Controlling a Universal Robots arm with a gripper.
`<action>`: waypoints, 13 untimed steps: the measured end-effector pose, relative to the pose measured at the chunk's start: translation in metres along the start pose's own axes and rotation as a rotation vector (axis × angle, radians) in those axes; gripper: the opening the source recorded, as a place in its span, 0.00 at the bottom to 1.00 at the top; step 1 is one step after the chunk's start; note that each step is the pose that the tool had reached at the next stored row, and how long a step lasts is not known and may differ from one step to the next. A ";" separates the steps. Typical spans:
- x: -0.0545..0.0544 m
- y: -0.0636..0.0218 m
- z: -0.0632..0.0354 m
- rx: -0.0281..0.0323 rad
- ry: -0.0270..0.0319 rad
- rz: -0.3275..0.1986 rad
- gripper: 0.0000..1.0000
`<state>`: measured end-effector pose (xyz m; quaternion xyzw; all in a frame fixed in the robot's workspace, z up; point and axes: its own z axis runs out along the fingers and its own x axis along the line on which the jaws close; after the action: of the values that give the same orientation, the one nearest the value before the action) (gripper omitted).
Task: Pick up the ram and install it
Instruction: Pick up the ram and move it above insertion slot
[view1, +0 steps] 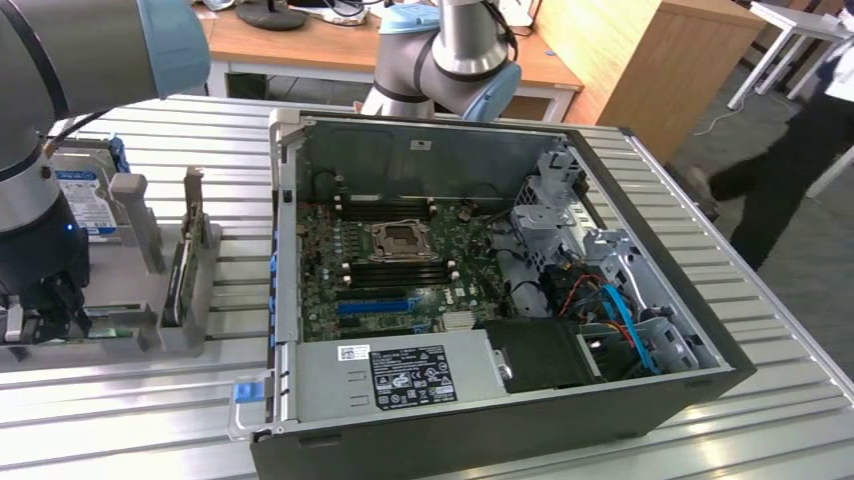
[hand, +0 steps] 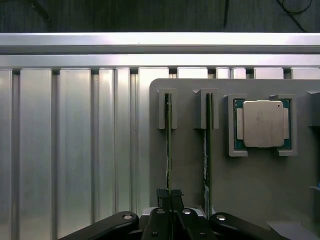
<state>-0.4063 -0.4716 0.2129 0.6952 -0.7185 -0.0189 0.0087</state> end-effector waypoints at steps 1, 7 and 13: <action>0.000 0.0001 -0.0028 0.0000 0.0000 0.000 0.12; 0.000 0.0010 -0.0248 -0.0001 0.0000 0.000 0.12; -0.001 0.0020 -0.0500 0.0000 0.0001 0.000 0.12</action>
<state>-0.4063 -0.4716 0.2630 0.6952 -0.7185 -0.0188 0.0088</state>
